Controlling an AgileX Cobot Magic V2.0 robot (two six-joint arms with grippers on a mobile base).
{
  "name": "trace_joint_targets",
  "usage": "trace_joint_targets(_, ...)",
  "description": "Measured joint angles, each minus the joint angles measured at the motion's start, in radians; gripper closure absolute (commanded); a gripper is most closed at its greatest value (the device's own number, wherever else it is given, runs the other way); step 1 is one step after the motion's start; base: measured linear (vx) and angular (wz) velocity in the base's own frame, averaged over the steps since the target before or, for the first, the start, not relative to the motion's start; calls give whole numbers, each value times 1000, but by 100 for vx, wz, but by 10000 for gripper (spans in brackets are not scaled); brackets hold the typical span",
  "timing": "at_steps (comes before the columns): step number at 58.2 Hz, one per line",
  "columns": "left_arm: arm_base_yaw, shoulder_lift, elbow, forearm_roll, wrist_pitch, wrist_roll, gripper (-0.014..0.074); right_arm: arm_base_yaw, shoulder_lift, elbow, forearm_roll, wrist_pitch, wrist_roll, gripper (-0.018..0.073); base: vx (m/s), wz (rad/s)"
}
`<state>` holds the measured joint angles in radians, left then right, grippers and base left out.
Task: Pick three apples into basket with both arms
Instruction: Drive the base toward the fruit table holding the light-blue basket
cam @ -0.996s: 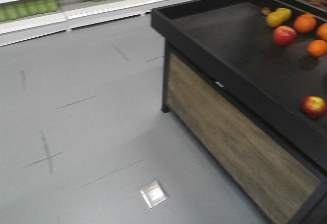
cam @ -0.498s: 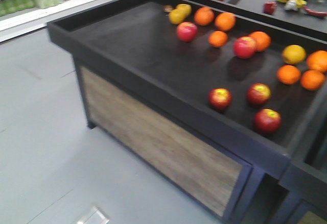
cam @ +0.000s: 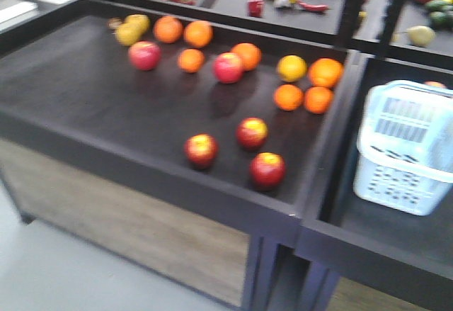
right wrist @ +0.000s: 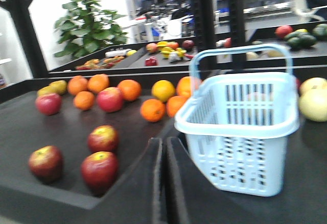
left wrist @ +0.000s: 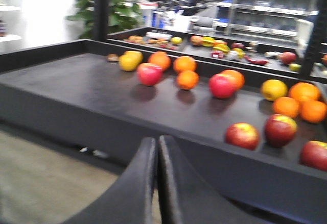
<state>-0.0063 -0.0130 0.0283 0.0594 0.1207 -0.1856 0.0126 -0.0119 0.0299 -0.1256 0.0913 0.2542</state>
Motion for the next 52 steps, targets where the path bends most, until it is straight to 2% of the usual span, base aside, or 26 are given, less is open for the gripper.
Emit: trace_joint_targets(52, 0, 0, 0, 0, 0, 0, 603, 0, 0, 0, 0, 0, 0, 564, 7, -44)
